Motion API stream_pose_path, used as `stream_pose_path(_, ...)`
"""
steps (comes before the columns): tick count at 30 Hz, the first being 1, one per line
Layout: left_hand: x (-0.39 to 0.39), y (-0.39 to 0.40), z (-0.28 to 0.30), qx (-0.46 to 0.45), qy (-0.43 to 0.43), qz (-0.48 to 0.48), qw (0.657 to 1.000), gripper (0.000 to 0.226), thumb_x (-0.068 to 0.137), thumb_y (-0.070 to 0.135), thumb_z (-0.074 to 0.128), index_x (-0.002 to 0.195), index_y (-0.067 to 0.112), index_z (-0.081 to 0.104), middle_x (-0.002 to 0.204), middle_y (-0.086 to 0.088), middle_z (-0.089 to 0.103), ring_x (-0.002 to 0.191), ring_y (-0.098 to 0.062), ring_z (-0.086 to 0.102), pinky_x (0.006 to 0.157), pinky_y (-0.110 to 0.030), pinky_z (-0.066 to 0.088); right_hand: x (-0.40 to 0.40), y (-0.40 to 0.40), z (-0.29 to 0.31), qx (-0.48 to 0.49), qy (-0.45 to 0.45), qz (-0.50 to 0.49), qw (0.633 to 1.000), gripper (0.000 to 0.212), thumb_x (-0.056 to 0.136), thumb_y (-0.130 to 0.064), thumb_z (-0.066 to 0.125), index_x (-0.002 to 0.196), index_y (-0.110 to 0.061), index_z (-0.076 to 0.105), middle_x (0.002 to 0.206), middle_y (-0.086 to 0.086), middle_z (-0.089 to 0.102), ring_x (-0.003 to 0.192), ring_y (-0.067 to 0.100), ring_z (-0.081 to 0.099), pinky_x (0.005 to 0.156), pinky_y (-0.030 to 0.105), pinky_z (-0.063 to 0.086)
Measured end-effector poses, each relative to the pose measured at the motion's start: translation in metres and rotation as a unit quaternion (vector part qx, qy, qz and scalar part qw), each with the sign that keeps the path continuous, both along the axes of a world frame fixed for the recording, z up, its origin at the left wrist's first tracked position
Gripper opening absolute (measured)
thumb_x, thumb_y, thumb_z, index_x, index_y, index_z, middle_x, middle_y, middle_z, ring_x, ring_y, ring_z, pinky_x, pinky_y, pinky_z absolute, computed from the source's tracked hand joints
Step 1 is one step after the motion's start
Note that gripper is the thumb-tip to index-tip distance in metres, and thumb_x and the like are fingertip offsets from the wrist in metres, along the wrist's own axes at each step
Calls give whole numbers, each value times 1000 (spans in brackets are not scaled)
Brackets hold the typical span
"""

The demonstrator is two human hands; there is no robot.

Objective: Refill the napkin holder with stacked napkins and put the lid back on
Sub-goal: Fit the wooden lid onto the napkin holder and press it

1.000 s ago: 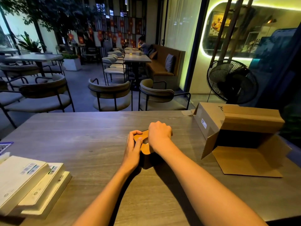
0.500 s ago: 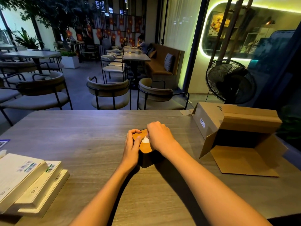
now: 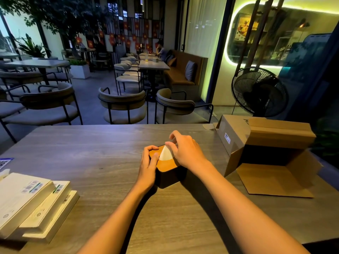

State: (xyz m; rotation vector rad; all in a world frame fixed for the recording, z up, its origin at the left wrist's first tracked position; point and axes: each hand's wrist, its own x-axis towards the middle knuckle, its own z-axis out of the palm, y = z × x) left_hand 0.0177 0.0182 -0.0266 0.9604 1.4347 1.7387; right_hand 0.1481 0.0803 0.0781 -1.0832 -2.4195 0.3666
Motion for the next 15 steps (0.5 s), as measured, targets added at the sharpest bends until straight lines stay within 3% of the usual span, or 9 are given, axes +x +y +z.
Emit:
stream_pose_path(2,5,-6,10,3,-8,-12,1000,33,92,52,56,118,34,52,120,-16,57,104,-46,60,77,-71,50,5,1,-2,-26,54,-2,998,36,101,-47,54,127,-22,55,119,3,68,106,22,65,87,46,57)
stream_pose_path(5,3,-10,18,9,-8,-42,999,24,99,39,54,121,30,51,119,-14,57,96,-33,65,68,-49,57,16,4,-8,-55,121,-15,991,36,103,-44,53,132,-23,53,117,-1,64,104,16,64,88,40,57)
stream_pose_path(8,-23,-3,21,-23,67,30,997,28,98,35,56,124,28,51,124,-10,53,97,-18,59,72,-29,52,27,5,-17,-109,155,-21,982,29,106,-36,51,132,-23,55,111,-6,62,100,11,61,87,34,57)
stream_pose_path(11,-48,0,25,-39,107,137,984,36,92,40,64,123,26,53,126,-5,51,108,-20,55,81,-30,49,31,6,-26,-150,138,14,979,28,106,-31,52,129,-20,62,117,-2,67,105,12,64,92,34,57)
stream_pose_path(15,-48,-16,23,1,-22,112,993,31,97,40,53,121,21,57,123,-5,59,111,-20,59,78,-30,50,25,4,-37,-153,94,43,983,25,103,-35,57,125,-29,66,118,-4,68,111,13,62,97,35,55)
